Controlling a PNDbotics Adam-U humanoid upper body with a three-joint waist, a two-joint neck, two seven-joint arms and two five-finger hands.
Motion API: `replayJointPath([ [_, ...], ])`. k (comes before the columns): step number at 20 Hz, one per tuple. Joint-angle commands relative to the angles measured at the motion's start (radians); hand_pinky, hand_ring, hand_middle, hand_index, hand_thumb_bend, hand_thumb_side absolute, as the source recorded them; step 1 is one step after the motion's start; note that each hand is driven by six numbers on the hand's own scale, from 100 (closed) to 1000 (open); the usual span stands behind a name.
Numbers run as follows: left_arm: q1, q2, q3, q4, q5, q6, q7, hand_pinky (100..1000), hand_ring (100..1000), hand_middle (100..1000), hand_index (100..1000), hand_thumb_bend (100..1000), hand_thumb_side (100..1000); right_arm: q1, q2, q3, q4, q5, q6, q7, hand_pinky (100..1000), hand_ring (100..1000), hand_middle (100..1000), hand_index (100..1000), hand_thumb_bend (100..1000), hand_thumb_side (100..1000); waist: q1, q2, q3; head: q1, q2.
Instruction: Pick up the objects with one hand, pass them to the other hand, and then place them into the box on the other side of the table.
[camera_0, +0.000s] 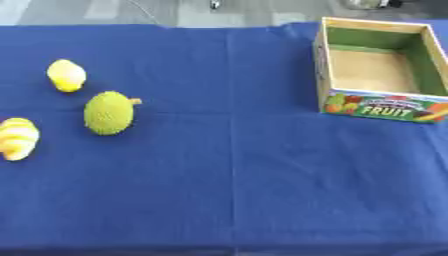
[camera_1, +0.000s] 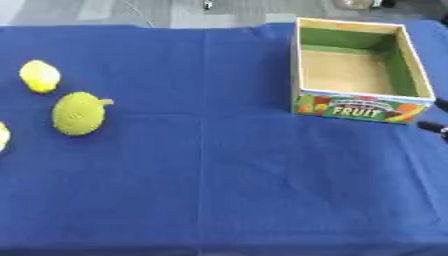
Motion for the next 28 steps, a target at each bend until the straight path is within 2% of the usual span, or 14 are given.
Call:
replayJointPath([
  [1, -0.053, 0.113, -0.065, 0.061, -0.015, 0.048, -0.046, 753, 690, 641, 747, 697, 539, 0.008, -0.026, -0.007, -0.019, 0.012, -0.003, -0.004, 702, 935, 959, 959, 100, 719, 0.016, -0.015, 0.0, 0.003, -0.006],
  [7, -0.145, 0.263, -0.216, 0.201, 0.041, 0.14, -0.138, 800, 755, 705, 778, 743, 504, 0.009, -0.027, 0.003, -0.019, 0.021, 0.004, -0.002, 703, 934, 958, 958, 100, 727, 0.014, -0.013, -0.012, 0.027, 0.0],
  [13, -0.181, 0.408, -0.367, 0.121, 0.132, 0.233, -0.232, 814, 778, 727, 790, 767, 443, 0.003, -0.026, 0.012, -0.019, 0.02, 0.011, 0.005, 704, 933, 958, 958, 100, 728, 0.007, -0.012, -0.028, 0.063, -0.002],
  [16, -0.216, 0.421, -0.436, 0.099, 0.181, 0.283, -0.282, 818, 785, 735, 792, 773, 439, 0.002, -0.027, 0.013, -0.019, 0.019, 0.012, 0.007, 704, 933, 957, 959, 100, 728, 0.006, -0.012, -0.029, 0.078, 0.0],
  [21, -0.269, 0.408, -0.474, 0.099, 0.223, 0.365, -0.363, 819, 791, 737, 773, 775, 448, 0.001, -0.021, 0.013, -0.019, 0.023, 0.016, 0.007, 704, 933, 957, 959, 100, 734, 0.004, -0.006, -0.028, 0.084, -0.006],
  [25, -0.291, 0.4, -0.479, 0.084, 0.22, 0.43, -0.429, 821, 795, 743, 779, 773, 438, -0.004, -0.01, 0.013, -0.019, 0.032, 0.019, 0.005, 705, 933, 958, 959, 100, 741, 0.001, 0.007, -0.033, 0.069, -0.021],
  [28, -0.286, 0.409, -0.472, 0.073, 0.228, 0.455, -0.491, 827, 802, 750, 781, 765, 412, -0.007, -0.001, 0.014, -0.019, 0.04, 0.027, 0.003, 705, 933, 958, 959, 100, 750, 0.001, 0.017, -0.036, 0.063, -0.03],
])
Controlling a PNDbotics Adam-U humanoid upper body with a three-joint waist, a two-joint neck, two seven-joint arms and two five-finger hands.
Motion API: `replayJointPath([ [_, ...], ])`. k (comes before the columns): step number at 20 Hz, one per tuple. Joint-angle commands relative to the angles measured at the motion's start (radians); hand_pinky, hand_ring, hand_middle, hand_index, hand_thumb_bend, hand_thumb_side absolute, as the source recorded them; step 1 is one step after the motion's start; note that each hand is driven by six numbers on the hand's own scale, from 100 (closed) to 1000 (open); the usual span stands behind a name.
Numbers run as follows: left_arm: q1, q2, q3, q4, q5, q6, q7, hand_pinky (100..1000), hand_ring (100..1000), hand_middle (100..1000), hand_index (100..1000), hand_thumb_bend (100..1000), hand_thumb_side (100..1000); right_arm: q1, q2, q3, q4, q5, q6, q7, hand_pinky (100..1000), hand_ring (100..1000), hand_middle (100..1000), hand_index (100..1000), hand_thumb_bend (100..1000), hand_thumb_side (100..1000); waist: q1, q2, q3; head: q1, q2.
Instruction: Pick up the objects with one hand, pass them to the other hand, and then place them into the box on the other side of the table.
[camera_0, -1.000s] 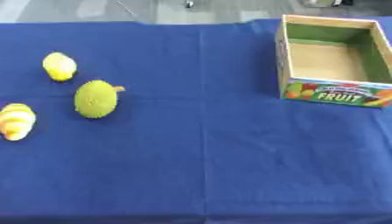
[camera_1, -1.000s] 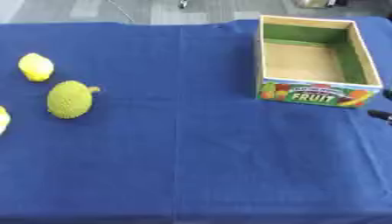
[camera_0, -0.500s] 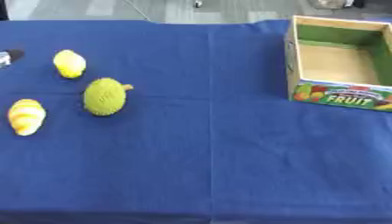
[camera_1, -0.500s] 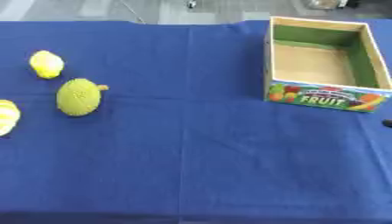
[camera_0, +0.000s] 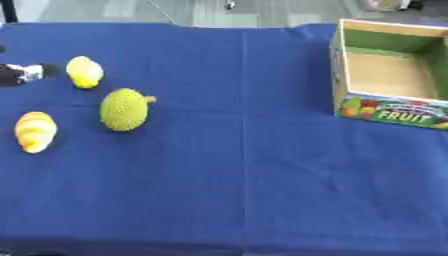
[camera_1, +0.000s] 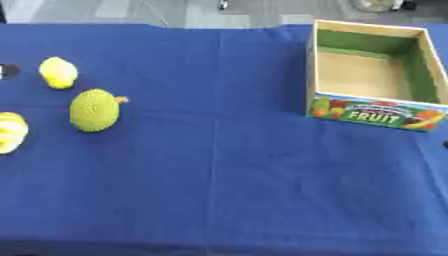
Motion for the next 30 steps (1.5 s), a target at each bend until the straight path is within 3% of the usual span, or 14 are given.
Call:
replayJointPath([
  [1, -0.013, 0.044, 0.029, -0.013, -0.02, 0.019, -0.142, 829, 806, 754, 784, 764, 410, -0.003, -0.007, -0.005, -0.019, 0.014, 0.01, -0.003, 705, 933, 958, 960, 100, 751, -0.003, 0.003, 0.0, -0.008, -0.018],
  [5, -0.023, 0.054, 0.127, 0.068, -0.305, -0.064, -0.582, 838, 815, 764, 788, 752, 404, -0.002, 0.002, -0.005, -0.019, 0.022, 0.017, -0.008, 705, 933, 958, 959, 100, 753, -0.005, 0.007, 0.005, -0.02, -0.019],
  [7, -0.024, 0.052, 0.169, 0.102, -0.413, -0.119, -0.716, 844, 821, 770, 790, 758, 404, 0.0, 0.005, -0.005, -0.019, 0.025, 0.018, -0.011, 705, 933, 958, 959, 100, 754, -0.007, 0.008, 0.006, -0.027, -0.019],
  [10, -0.022, 0.053, 0.207, 0.132, -0.504, -0.177, -0.836, 847, 824, 772, 789, 758, 381, 0.003, 0.01, -0.006, -0.019, 0.028, 0.019, -0.014, 705, 933, 957, 959, 100, 757, -0.008, 0.008, 0.007, -0.029, -0.018],
  [17, -0.007, 0.059, 0.243, 0.144, -0.538, -0.228, -0.92, 848, 824, 766, 786, 736, 303, 0.004, 0.015, -0.005, -0.019, 0.033, 0.025, -0.016, 705, 933, 958, 959, 100, 760, -0.009, 0.008, 0.008, -0.021, -0.019],
  [25, 0.007, 0.061, 0.232, 0.162, -0.595, -0.24, -0.963, 856, 838, 771, 780, 711, 148, 0.001, 0.019, -0.002, -0.019, 0.035, 0.034, -0.012, 706, 933, 958, 960, 100, 765, -0.008, 0.011, 0.003, 0.0, -0.022],
  [30, 0.015, 0.05, 0.225, 0.192, -0.633, -0.248, -0.984, 854, 838, 770, 774, 689, 106, -0.002, 0.023, -0.001, -0.019, 0.036, 0.04, -0.011, 706, 933, 958, 960, 100, 769, -0.007, 0.014, 0.001, 0.012, -0.025],
])
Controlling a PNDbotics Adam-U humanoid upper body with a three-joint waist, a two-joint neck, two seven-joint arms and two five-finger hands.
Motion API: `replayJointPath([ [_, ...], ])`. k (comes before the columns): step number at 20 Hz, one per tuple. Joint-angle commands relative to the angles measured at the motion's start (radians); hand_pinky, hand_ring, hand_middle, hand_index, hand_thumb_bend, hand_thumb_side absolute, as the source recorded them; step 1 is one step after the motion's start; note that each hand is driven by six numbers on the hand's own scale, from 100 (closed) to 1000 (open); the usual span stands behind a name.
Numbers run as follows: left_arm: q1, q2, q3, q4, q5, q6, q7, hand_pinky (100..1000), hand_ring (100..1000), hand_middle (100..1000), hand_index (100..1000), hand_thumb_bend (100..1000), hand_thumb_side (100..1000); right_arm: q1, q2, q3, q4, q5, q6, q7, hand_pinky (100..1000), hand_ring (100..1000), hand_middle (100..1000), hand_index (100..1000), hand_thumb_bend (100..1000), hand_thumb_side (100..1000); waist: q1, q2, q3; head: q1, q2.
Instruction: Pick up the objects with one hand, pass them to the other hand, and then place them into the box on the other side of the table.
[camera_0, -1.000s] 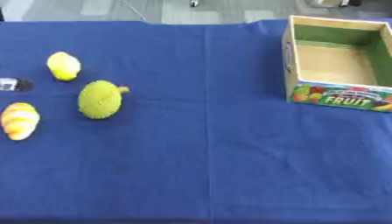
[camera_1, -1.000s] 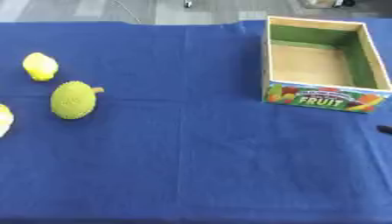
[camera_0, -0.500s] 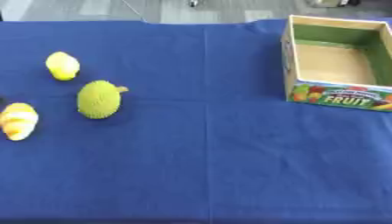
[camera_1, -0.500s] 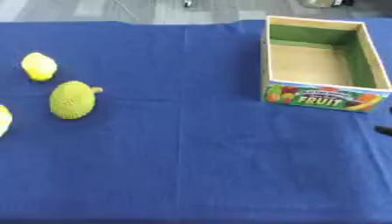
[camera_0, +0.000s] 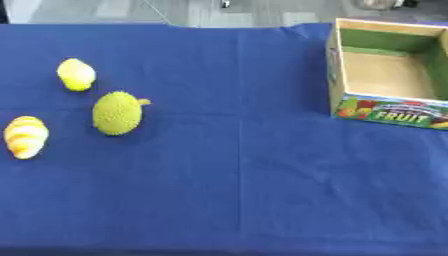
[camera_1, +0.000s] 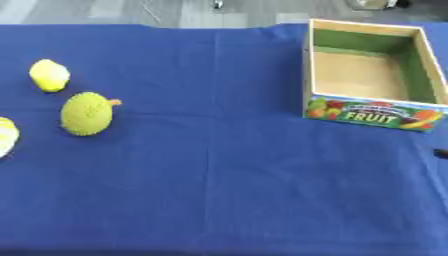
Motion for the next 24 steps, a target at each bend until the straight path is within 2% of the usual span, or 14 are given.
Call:
replayJointPath([
  [1, -0.008, 0.032, 0.006, 0.014, -0.023, 0.028, -0.041, 851, 836, 768, 771, 682, 102, -0.003, -0.012, -0.007, -0.019, 0.006, 0.005, 0.0, 706, 933, 958, 960, 100, 769, -0.007, 0.004, -0.001, 0.009, -0.014],
  [9, -0.003, 0.001, -0.011, 0.061, -0.06, 0.04, -0.026, 835, 818, 754, 756, 663, 100, -0.007, -0.008, -0.007, -0.019, 0.004, 0.009, 0.002, 706, 933, 958, 960, 100, 771, -0.008, 0.008, -0.005, 0.01, -0.016],
  [18, -0.017, -0.029, -0.02, 0.057, -0.039, 0.049, 0.018, 822, 800, 738, 754, 672, 100, -0.01, 0.0, -0.007, -0.019, 0.009, 0.02, 0.001, 707, 934, 958, 961, 100, 779, -0.007, 0.013, -0.003, -0.005, -0.012],
  [24, -0.025, -0.052, -0.019, 0.047, -0.034, 0.055, 0.06, 816, 790, 726, 751, 674, 100, -0.012, 0.001, -0.006, -0.019, 0.014, 0.025, 0.0, 707, 934, 961, 962, 100, 778, -0.006, 0.016, -0.004, 0.039, -0.014],
])
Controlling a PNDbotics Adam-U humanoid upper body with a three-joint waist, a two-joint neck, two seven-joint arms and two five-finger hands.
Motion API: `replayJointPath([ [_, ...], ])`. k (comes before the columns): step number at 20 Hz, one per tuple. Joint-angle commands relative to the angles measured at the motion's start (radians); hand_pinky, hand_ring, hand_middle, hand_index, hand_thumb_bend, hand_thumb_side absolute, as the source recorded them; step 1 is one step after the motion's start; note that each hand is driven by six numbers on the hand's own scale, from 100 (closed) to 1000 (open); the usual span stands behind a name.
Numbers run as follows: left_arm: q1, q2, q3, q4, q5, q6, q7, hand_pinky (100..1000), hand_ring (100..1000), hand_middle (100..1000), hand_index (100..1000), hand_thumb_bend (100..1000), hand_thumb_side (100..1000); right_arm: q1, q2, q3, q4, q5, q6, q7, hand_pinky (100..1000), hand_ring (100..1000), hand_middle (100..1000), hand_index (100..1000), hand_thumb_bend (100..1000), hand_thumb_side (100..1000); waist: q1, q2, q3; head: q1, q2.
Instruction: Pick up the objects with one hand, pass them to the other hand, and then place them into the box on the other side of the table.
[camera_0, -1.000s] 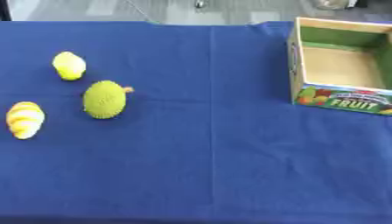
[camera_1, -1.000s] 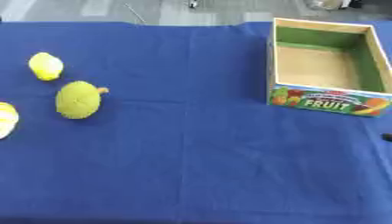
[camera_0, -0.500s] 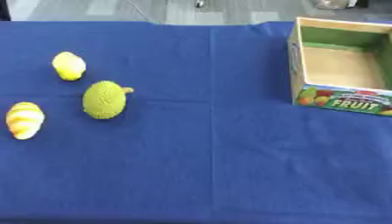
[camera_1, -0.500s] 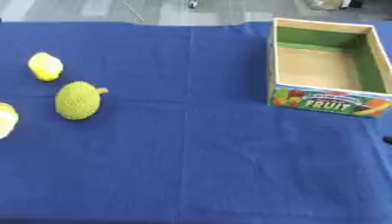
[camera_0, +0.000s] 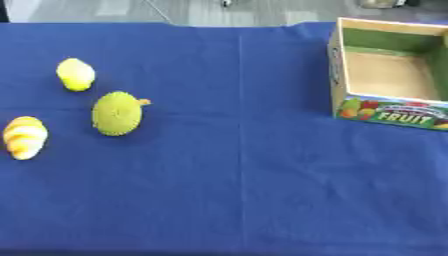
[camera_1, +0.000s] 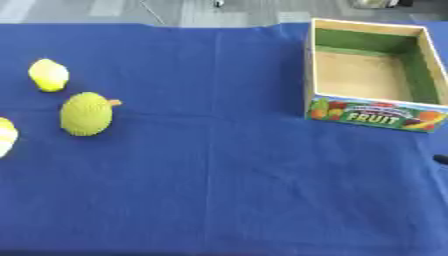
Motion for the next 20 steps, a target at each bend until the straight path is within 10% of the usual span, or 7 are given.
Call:
replayJointPath([
  [1, -0.023, 0.02, 0.008, -0.02, 0.011, 0.014, 0.01, 816, 789, 726, 750, 674, 100, -0.003, -0.016, -0.006, -0.019, 0.008, 0.002, 0.0, 707, 934, 961, 962, 100, 778, -0.006, 0.003, 0.0, 0.025, -0.009],
  [20, -0.075, -0.035, -0.037, 0.001, -0.051, -0.011, -0.024, 823, 797, 733, 761, 640, 100, -0.006, -0.019, -0.002, -0.019, 0.002, 0.013, 0.007, 709, 936, 962, 964, 100, 785, -0.003, 0.002, -0.005, 0.031, -0.015],
])
